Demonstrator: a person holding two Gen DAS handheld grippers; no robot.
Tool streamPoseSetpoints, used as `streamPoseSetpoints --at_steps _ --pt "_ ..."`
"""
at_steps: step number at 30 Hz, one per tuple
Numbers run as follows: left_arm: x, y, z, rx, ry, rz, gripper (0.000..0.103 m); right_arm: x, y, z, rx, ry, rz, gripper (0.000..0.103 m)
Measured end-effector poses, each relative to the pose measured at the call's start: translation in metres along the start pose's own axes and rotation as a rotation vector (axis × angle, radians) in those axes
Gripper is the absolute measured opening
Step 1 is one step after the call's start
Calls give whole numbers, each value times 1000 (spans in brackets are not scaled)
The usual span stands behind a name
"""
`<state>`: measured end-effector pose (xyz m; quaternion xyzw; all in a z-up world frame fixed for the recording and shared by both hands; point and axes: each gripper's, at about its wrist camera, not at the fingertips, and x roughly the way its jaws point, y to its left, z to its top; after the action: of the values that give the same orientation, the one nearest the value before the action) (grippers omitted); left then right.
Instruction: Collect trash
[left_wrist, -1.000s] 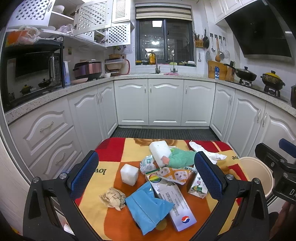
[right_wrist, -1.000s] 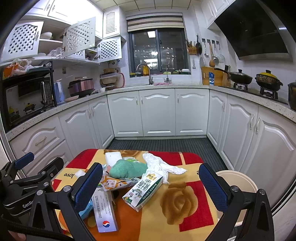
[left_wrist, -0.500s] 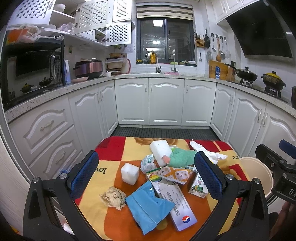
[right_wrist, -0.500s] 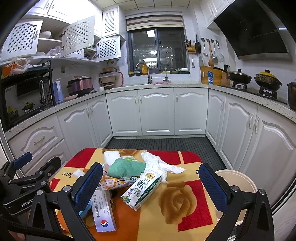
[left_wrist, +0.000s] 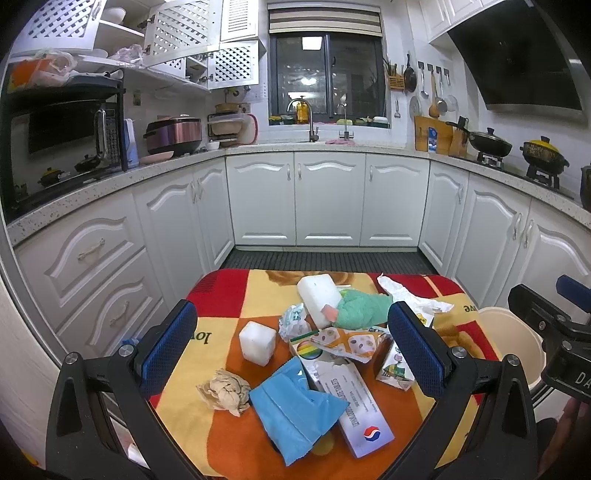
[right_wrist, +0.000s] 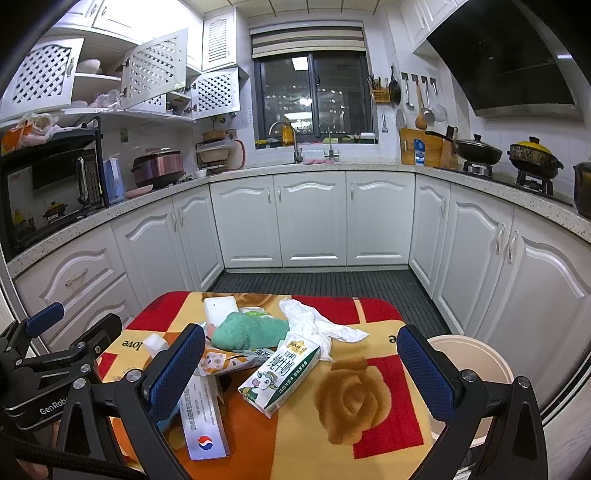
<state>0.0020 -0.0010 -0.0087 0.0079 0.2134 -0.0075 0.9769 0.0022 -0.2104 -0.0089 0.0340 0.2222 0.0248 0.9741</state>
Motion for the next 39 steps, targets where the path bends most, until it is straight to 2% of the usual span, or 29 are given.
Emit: streamPoseSetpoints --at_steps 39 --pt "11 2 -3 -10 23 15 103 11 -2 -2 -10 48 -11 103"
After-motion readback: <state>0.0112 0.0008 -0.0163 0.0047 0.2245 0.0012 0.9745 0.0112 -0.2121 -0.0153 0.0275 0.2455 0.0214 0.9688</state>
